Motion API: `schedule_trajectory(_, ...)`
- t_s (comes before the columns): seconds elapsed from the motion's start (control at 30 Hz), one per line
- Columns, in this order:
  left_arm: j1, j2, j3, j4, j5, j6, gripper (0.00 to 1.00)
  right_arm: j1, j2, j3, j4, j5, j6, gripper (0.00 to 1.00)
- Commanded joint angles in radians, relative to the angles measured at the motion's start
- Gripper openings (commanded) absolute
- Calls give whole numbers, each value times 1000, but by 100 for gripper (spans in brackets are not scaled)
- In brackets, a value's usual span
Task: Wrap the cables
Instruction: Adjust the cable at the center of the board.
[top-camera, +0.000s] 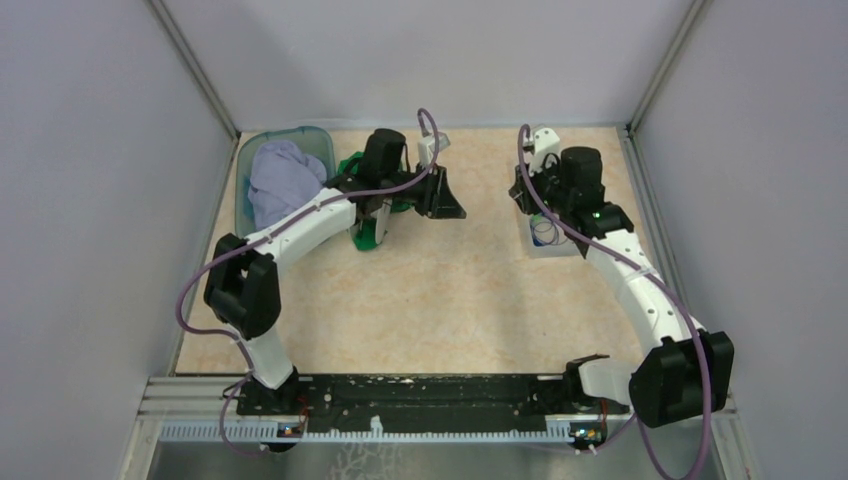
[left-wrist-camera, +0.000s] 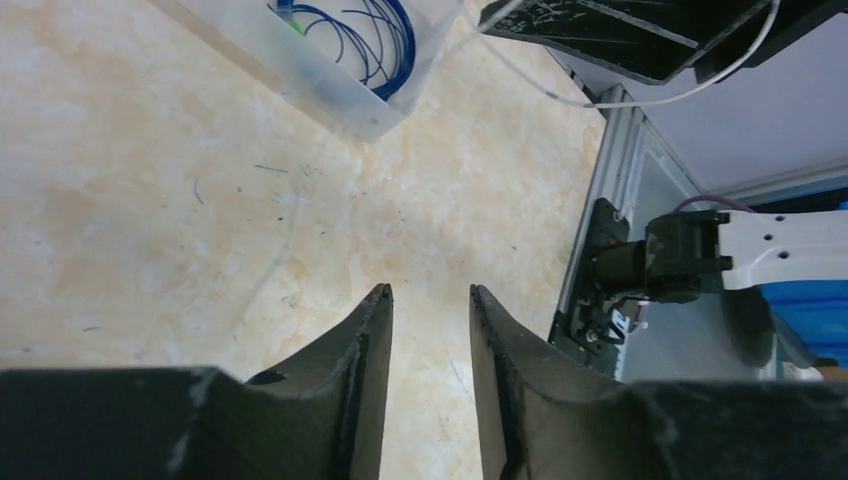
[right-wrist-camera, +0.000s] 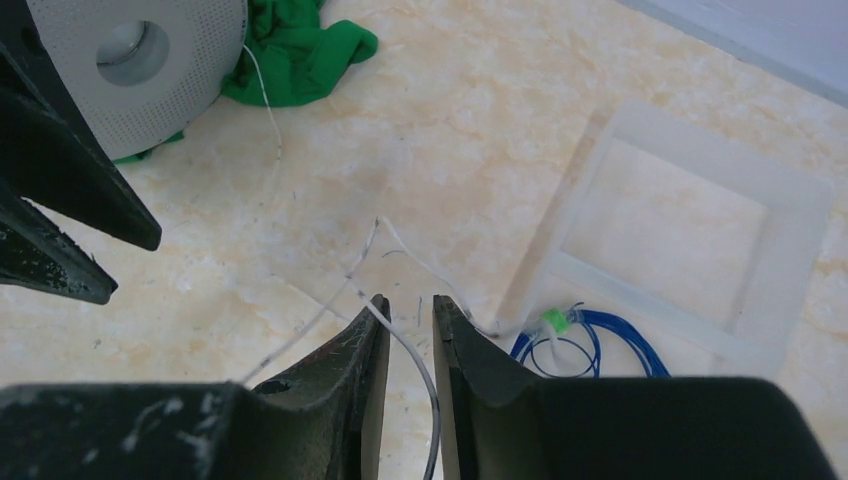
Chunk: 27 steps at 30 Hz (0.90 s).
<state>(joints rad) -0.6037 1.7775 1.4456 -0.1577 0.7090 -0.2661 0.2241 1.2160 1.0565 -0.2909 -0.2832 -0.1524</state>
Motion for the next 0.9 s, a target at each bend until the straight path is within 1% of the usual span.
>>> schedule_trajectory(0.0, 4, -21, 22, 38, 93, 22, 45, -6, -10, 63, 16, -2, 22, 22)
schedule_trajectory(0.17, -1, -40, -46, 113, 124, 49, 65, -7, -4, 89, -8, -23, 44, 21)
schedule_trajectory(0.27, -5, -33, -55, 146, 119, 82, 74, -7, 10, 115, -31, -74, 55, 20)
schedule_trajectory(0.33, -10, -29, -56, 157, 99, 145, 78, -6, 14, 125, -44, -116, 52, 20)
schedule_trajectory(0.47, -24, -20, -75, 216, 57, 260, 82, -6, 8, 142, -82, -188, 41, 20)
schedule_trajectory(0.57, -51, -9, -80, 276, 52, 323, 83, -7, 0, 146, -96, -223, 45, 20)
schedule_trajectory(0.7, -88, 37, -24, 268, 38, 392, 85, -6, 1, 156, -122, -286, 56, 20)
schedule_trajectory(0.8, -103, 82, 50, 234, 48, 408, 84, -6, 6, 160, -141, -340, 60, 20)
schedule_trajectory(0.87, -113, 113, 81, 211, 50, 424, 79, -7, 8, 161, -151, -355, 62, 20)
